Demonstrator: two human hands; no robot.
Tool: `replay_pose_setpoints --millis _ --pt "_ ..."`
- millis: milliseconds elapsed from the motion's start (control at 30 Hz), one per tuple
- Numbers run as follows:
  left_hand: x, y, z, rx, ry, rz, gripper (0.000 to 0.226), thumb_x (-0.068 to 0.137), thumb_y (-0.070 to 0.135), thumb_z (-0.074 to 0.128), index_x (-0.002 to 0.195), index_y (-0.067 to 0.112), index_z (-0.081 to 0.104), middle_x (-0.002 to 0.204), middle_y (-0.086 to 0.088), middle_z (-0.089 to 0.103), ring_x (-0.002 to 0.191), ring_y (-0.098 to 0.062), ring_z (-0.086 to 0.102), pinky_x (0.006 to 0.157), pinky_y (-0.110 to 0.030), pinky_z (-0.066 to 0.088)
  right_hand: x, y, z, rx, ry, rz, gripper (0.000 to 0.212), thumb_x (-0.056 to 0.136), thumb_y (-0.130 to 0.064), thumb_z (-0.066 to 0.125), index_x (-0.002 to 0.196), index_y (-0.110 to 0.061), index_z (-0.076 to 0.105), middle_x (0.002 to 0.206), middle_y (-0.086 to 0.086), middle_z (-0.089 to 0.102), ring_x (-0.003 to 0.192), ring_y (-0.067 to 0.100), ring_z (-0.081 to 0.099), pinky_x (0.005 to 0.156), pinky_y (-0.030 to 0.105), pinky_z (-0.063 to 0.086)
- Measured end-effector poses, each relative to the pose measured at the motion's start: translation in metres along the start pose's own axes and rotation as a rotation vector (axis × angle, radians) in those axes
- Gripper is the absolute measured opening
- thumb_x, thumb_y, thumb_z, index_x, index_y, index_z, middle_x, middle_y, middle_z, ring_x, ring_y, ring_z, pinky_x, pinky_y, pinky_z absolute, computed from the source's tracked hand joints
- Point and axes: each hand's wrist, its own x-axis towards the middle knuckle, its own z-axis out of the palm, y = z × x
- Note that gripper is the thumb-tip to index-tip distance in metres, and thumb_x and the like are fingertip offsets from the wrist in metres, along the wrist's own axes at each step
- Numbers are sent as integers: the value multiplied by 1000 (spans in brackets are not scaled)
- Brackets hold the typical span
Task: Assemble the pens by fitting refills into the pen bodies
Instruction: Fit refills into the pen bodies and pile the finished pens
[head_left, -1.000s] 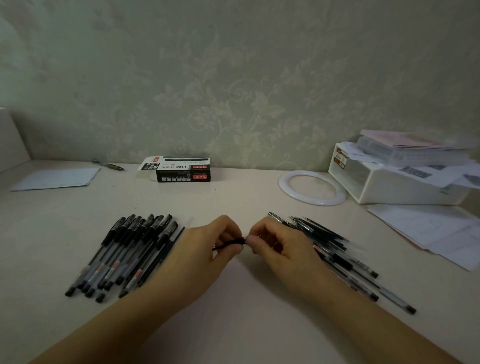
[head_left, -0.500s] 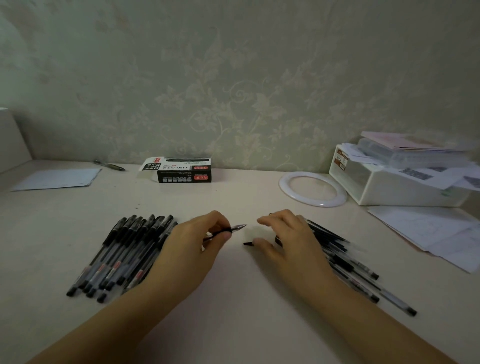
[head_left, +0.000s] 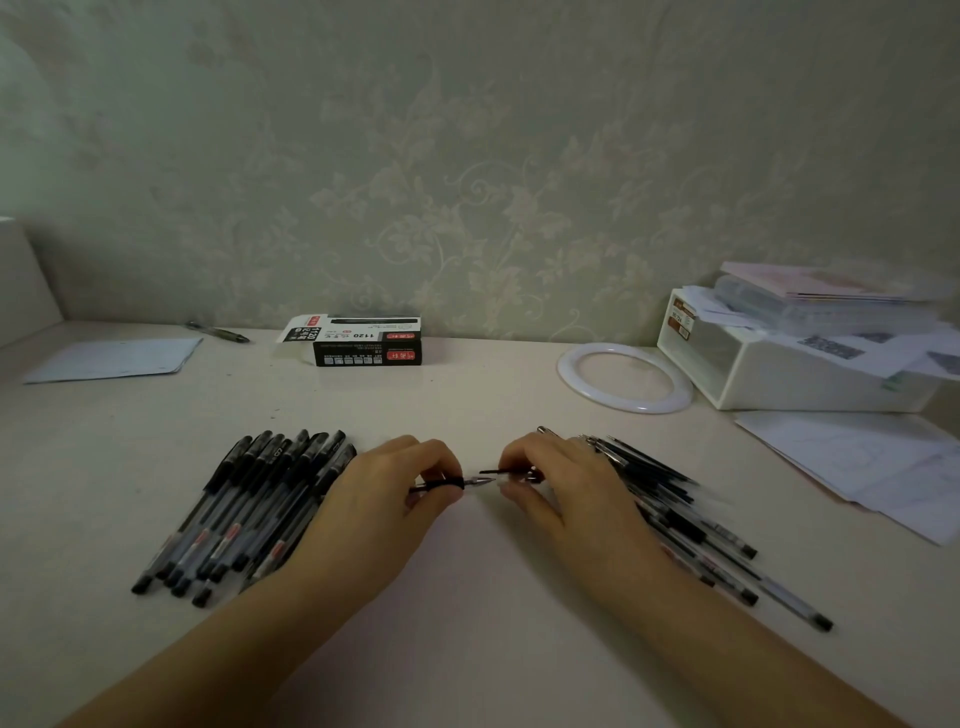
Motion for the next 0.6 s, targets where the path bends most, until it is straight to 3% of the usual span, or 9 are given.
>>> replay_pose_setpoints --millis 200,333,467,600 --pt "1 3 4 -88 -12 -7 18 84 29 70 96 29 57 83 15 59 81 1 56 68 -12 46 0 -2 3 167 -55 -29 8 93 -16 63 101 -16 66 93 -7 62 85 7 56 76 25 45" --pt "0 7 3 -83 -41 36 16 85 30 70 88 28 54 80 15 58 89 3 53 75 -10 44 -2 1 3 333 -50 52 8 89 -16 68 94 -20 72 85 -10 68 81 9 61 73 23 48" --pt "2 12 0 -83 5 67 13 82 26 73 83 23 60 73 14 59 83 -1 56 69 -8 43 -2 4 2 564 -57 208 10 86 -19 73 91 -27 75 86 -12 73 82 7 67 76 24 53" --pt "1 15 -3 -101 21 72 13 81 23 74 79 21 62 68 14 60 75 -3 58 66 -8 43 -2 4 2 617 -60 239 12 85 -16 74 92 -25 76 86 -11 75 82 6 69 77 20 54"
